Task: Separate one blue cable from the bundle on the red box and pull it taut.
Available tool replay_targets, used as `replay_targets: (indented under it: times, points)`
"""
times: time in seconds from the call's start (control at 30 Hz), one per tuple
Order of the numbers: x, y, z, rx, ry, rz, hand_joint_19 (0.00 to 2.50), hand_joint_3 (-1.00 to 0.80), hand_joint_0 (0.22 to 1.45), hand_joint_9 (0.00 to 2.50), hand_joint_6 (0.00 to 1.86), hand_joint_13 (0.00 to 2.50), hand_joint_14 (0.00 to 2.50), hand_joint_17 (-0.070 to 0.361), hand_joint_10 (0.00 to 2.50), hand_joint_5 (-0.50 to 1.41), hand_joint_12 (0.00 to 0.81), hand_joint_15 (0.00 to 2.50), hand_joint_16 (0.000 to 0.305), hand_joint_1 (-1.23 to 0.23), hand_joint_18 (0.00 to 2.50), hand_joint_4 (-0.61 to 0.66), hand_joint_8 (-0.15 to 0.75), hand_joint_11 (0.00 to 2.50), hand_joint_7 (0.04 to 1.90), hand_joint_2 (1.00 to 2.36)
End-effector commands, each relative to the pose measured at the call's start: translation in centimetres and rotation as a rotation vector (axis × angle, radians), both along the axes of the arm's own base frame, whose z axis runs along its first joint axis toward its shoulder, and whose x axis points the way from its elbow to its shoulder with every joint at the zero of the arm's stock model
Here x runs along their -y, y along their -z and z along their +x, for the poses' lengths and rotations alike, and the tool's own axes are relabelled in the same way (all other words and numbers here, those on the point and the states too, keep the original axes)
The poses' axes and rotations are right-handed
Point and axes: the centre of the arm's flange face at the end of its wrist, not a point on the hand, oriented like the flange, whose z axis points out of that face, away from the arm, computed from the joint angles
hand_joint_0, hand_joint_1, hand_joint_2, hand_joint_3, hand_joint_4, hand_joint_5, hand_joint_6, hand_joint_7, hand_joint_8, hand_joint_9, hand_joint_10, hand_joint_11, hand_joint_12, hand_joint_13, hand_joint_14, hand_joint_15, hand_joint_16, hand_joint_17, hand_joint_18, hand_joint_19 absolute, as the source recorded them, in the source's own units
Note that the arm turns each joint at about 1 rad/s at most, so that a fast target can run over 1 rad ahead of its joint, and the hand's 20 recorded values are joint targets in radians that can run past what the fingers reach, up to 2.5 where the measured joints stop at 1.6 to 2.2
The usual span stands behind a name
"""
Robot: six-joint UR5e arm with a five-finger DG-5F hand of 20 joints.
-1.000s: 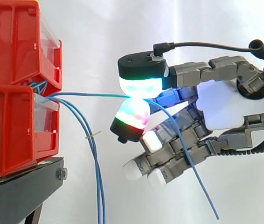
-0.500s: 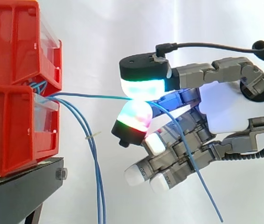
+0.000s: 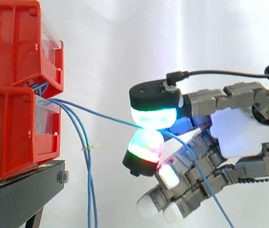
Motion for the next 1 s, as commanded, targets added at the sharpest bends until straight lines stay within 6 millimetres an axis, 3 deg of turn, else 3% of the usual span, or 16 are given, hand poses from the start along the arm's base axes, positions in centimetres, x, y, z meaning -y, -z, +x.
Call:
replay_targets:
  times: [0.0, 0.97]
  points:
    - [0.0, 0.72, 0.01, 0.028, 0.001, 0.008, 0.28, 0.1, 0.65, 1.09, 0.94, 0.74, 0.01, 0.127, 0.01, -0.14, 0.463, 0.31, 0.056, -0.77, 0.72, -0.02, 0.425, 0.66, 1.36, 1.01]
    - [-0.17, 0.87, 0.11, 0.03, -0.016, 0.011, 0.27, 0.11, 0.64, 1.16, 0.93, 0.81, 0.01, 0.126, 0.02, -0.13, 0.455, 0.37, 0.056, -0.78, 0.73, -0.03, 0.43, 0.71, 1.34, 1.0]
